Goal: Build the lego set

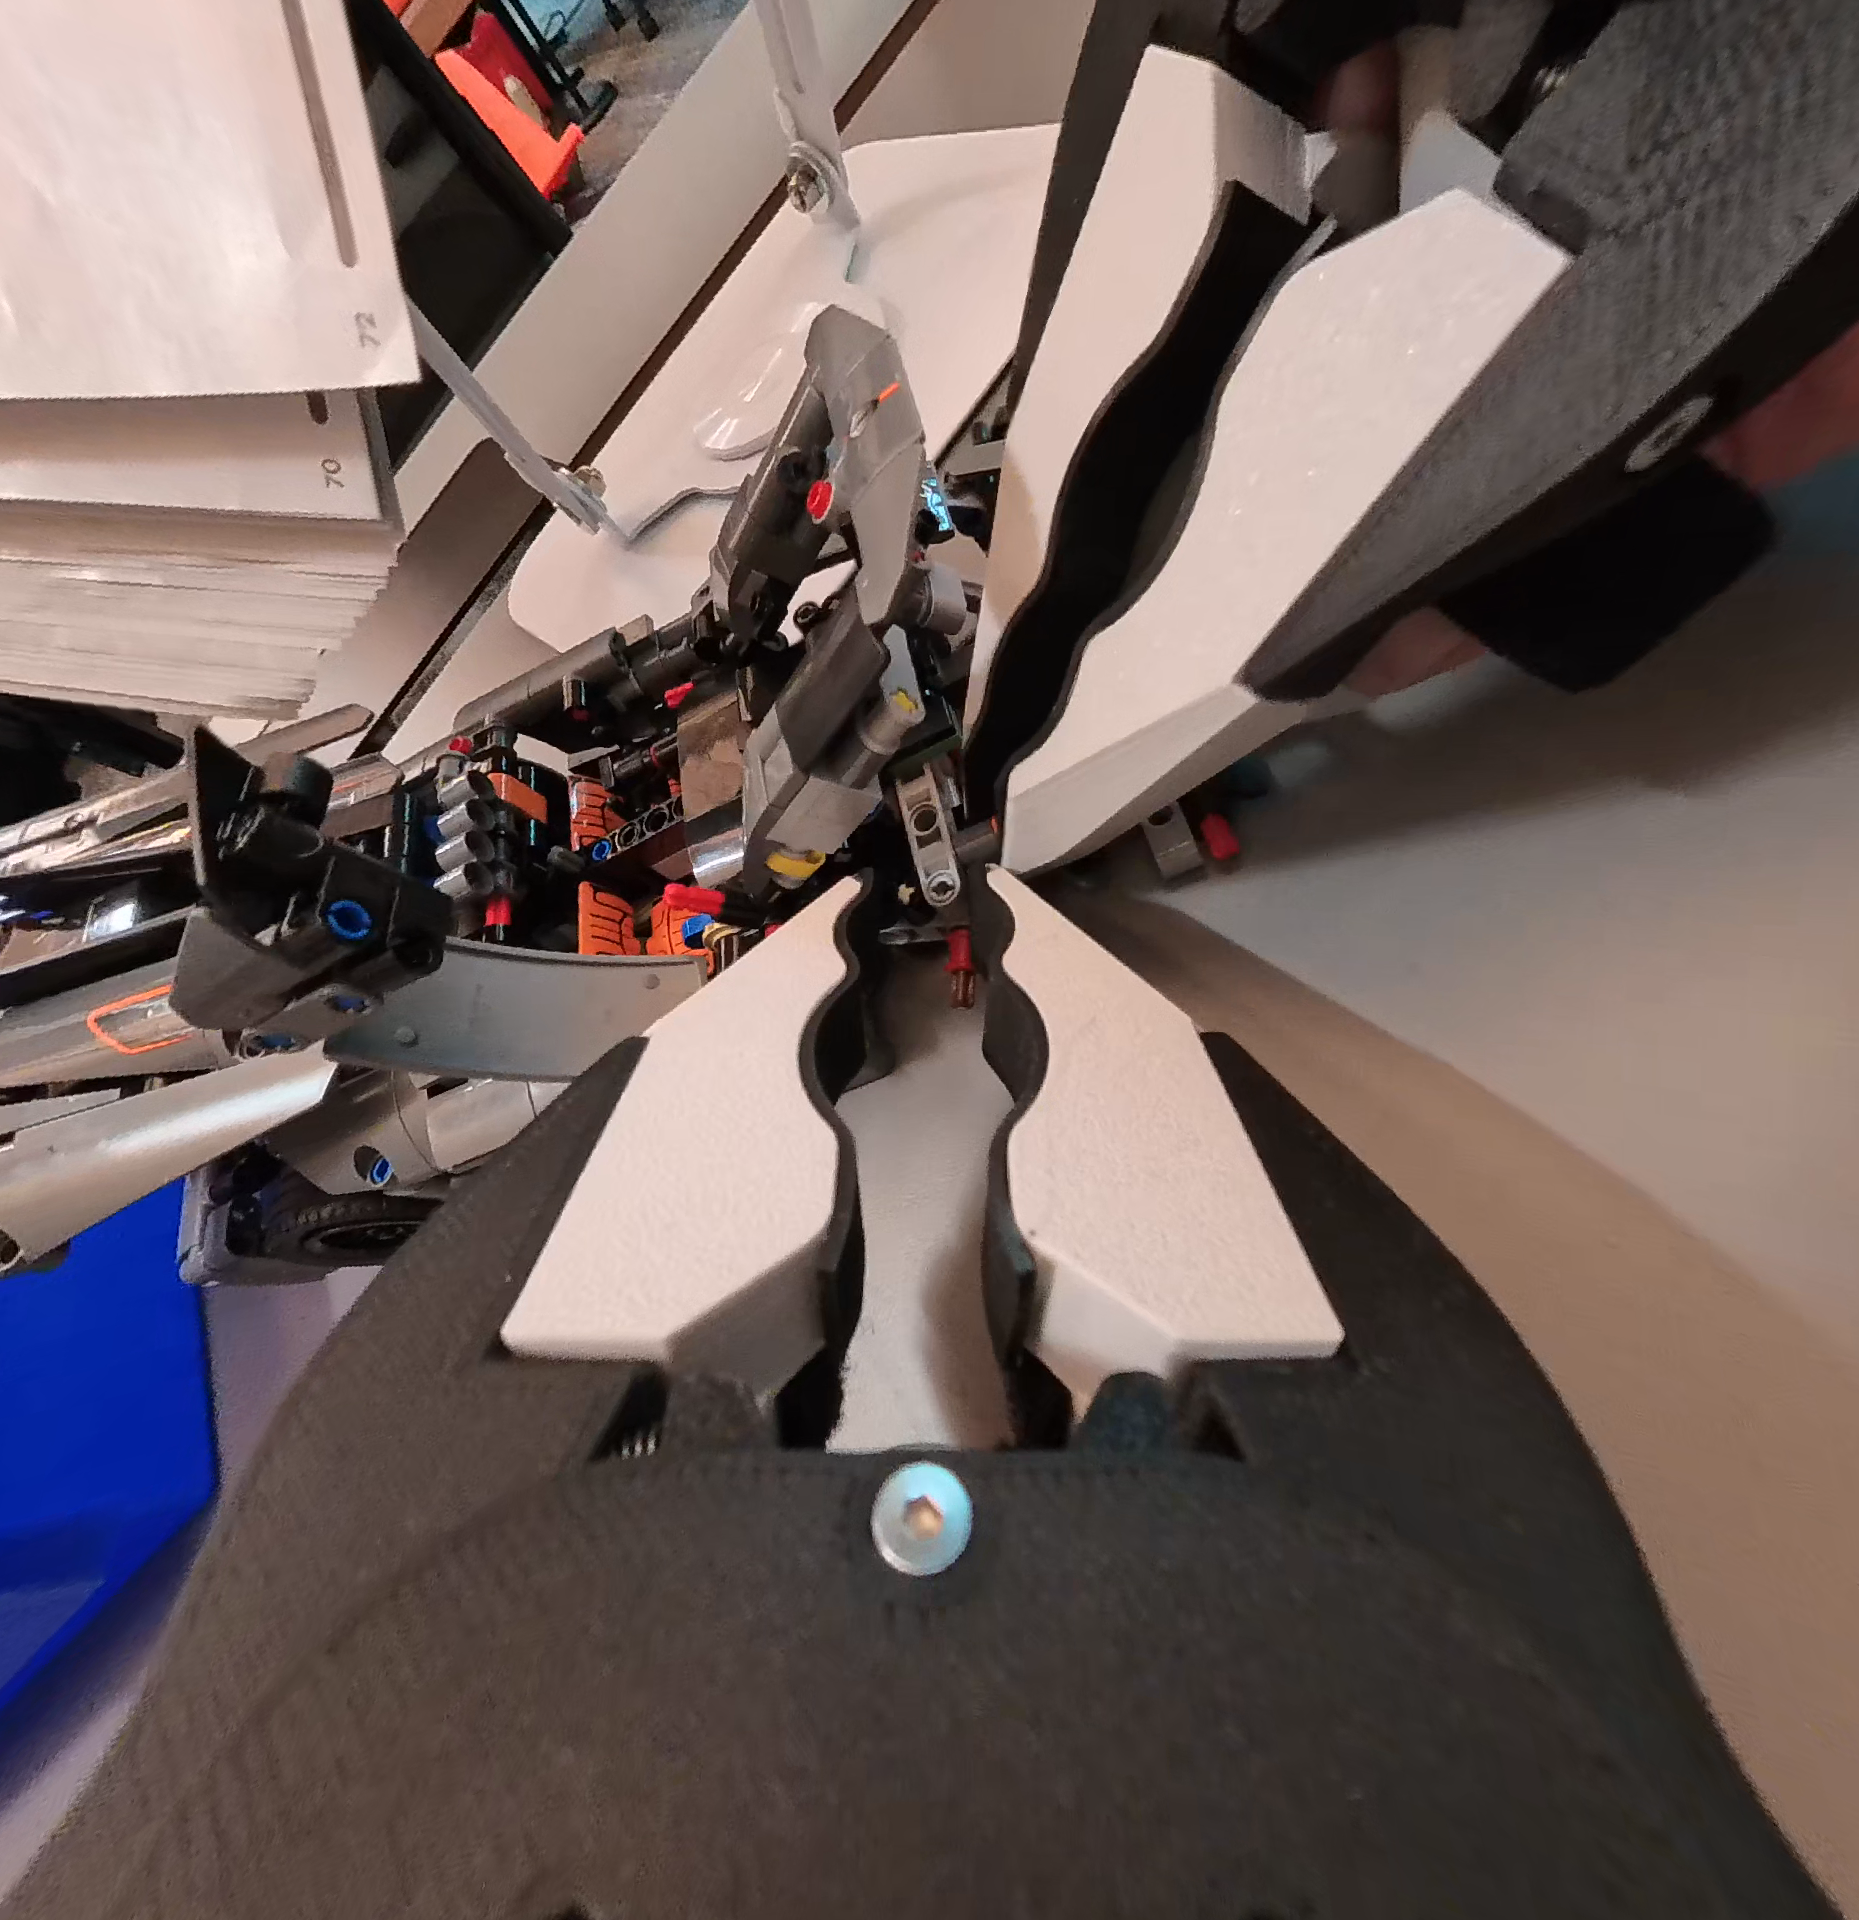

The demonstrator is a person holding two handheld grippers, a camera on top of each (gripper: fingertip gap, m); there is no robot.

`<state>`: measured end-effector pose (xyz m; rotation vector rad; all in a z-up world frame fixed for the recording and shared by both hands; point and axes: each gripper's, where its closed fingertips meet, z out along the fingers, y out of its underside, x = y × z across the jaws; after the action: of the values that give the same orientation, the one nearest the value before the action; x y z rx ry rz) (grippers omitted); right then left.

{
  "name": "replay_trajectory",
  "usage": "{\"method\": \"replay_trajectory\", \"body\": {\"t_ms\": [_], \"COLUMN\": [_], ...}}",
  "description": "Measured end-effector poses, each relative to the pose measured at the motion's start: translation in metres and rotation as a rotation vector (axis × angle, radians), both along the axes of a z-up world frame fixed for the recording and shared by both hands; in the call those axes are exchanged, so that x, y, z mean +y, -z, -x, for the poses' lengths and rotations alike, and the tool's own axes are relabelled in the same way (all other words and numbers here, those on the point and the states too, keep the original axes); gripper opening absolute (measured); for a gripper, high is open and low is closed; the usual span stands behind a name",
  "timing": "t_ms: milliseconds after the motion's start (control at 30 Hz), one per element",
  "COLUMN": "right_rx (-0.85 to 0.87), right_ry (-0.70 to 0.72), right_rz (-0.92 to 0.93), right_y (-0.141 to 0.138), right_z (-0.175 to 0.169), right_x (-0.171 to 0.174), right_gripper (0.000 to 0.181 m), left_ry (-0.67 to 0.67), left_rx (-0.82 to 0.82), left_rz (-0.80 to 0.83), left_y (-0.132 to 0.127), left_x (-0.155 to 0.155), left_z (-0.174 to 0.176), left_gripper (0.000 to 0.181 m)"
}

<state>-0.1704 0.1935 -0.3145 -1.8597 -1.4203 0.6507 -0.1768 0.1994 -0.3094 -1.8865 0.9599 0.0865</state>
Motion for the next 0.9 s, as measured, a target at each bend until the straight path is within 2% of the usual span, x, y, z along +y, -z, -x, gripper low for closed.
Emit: {"method": "replay_trajectory", "body": {"t_ms": [433, 533, 633, 900], "right_rx": [-0.061, -0.051, -0.020, -0.024], "right_ry": [-0.019, -0.010, -0.009, -0.013], "right_rz": [-0.138, -0.109, -0.085, -0.051], "right_y": [0.0000, 0.0001, -0.0016, -0.0006], "right_z": [-0.0056, -0.0063, -0.0069, -0.0038], "right_x": [-0.0043, -0.0040, -0.0036, -0.0018], "right_gripper": [0.001, 0.002, 0.003, 0.002], "left_ry": [-0.017, -0.018, -0.005, -0.007], "left_rx": [-0.011, 0.026, -0.019, -0.010], "left_rz": [0.012, -0.011, 0.001, 0.005], "left_y": [0.0006, 0.0004, -0.0013, 0.0002], "left_x": [-0.0002, -0.0004, -0.0008, 0.0001], "left_z": [0.0022, 0.0013, -0.0001, 0.0018], "left_gripper": [0.012, 0.011, 0.012, 0.012]}}
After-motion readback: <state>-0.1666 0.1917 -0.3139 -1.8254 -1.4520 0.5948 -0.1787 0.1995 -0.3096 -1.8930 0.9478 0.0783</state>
